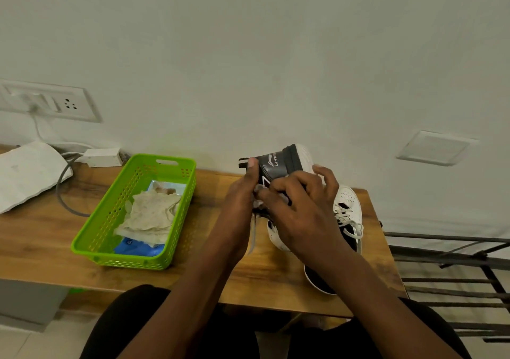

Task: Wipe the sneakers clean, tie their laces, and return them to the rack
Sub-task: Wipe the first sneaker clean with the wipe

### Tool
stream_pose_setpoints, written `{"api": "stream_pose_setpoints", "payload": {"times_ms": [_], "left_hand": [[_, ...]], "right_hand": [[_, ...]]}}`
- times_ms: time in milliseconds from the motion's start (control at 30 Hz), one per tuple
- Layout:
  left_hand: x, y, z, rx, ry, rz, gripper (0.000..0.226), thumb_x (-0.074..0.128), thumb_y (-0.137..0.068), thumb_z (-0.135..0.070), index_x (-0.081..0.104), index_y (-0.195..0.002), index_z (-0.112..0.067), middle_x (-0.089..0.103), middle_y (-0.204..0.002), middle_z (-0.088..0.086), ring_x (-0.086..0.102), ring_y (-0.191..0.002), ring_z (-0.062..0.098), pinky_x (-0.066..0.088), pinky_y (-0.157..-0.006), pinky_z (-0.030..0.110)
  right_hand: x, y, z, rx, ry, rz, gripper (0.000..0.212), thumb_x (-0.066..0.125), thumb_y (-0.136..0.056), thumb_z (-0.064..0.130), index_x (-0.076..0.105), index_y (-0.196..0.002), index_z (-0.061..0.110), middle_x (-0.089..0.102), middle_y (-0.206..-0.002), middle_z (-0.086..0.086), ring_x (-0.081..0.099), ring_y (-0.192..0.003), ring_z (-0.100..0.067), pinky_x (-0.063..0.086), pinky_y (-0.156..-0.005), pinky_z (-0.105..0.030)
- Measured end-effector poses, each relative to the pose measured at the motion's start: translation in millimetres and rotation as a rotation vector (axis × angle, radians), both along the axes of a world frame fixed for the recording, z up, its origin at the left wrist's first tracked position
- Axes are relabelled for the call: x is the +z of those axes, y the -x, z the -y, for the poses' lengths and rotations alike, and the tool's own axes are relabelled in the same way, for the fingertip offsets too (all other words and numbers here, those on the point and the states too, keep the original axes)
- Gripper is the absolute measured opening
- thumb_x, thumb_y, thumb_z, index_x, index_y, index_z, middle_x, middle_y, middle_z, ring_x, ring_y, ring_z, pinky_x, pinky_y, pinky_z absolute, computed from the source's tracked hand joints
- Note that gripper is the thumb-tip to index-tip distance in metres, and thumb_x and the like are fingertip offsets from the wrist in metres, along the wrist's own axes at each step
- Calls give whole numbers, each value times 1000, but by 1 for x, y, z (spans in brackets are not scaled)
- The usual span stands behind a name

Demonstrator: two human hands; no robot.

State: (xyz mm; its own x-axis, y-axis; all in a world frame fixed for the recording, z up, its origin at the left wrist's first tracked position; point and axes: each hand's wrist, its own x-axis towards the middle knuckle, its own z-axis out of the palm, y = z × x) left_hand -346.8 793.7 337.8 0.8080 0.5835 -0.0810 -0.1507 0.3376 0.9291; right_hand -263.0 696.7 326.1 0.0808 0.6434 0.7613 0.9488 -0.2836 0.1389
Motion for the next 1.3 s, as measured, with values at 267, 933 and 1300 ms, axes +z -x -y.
{"api": "stream_pose_setpoints", "payload": {"times_ms": [267,933,1300], "left_hand": [[12,-5,5,-26,-78,-80,63,53,-82,-64,76,-107,-11,79,-96,7,76,-92,20,59,-79,31],[12,3,-22,34,47,-119,47,54,-97,-49,73,-114,-9,78,-102,9,75,-96,23,56,-82,36],[8,-3,-31,-18,94,-152,53,54,-94,-57,70,-120,-14,76,-111,8,72,-106,25,51,-102,49]], "right_hand": [[57,-11,3,-79,-154,-556,23,56,-95,30,68,-110,19,51,-109,0,40,-108,-14,40,-86,-34],[68,-2,-7,-47,51,-461,30,51,-94,5,67,-120,11,62,-111,-9,58,-101,-25,51,-83,-37],[16,-2,14,-53,-15,-399,22,51,-97,22,69,-104,11,61,-100,-2,55,-91,-10,44,-77,-15]]}}
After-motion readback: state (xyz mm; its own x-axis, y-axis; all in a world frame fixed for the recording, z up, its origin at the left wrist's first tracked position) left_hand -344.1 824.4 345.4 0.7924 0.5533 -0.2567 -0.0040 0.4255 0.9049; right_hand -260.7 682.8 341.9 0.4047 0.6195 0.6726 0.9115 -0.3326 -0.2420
